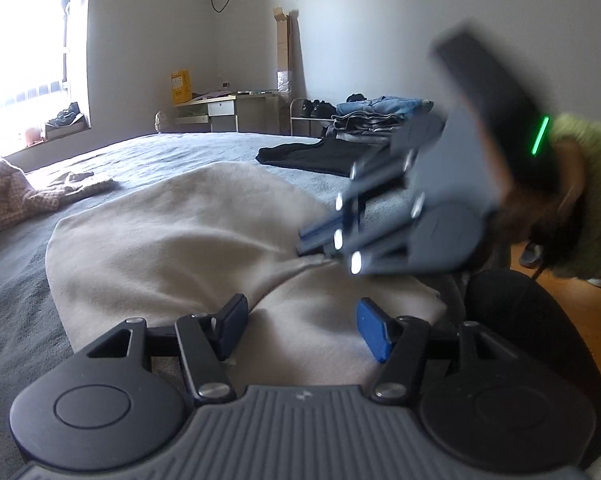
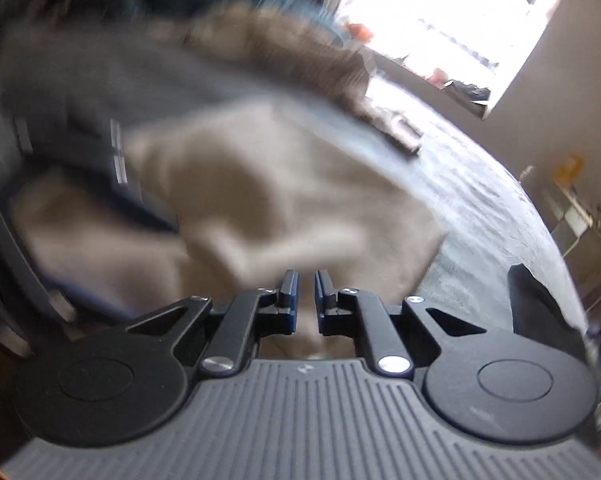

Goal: Fold clothes

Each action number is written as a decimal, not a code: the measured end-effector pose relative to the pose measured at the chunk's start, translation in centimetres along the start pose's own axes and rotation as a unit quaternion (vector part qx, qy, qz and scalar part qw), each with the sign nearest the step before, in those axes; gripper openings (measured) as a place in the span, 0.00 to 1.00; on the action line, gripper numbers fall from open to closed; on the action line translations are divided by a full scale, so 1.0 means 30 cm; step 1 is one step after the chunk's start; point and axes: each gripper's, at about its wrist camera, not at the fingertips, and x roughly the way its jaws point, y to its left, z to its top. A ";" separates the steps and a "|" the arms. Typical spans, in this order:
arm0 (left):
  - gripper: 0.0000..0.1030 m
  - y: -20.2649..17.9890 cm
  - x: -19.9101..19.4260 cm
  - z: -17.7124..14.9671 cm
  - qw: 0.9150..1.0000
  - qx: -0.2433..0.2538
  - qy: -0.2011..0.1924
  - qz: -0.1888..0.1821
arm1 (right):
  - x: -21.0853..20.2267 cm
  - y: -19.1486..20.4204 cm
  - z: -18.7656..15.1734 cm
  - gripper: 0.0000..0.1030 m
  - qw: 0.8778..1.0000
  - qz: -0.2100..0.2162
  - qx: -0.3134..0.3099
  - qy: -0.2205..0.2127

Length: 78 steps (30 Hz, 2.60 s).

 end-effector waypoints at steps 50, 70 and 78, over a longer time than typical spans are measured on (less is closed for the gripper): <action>0.59 0.018 -0.031 -0.082 0.997 -0.035 -0.071 0.004 | 0.442 -0.379 0.212 0.06 0.986 -0.016 0.159 0.039; 0.60 0.045 -0.057 -0.107 0.995 -0.056 -0.085 -0.014 | 0.425 -0.227 0.589 0.07 0.977 0.173 0.126 0.001; 0.58 0.057 -0.074 -0.086 0.996 -0.054 -0.077 -0.006 | 0.483 -0.146 0.579 0.06 0.978 0.187 0.092 0.010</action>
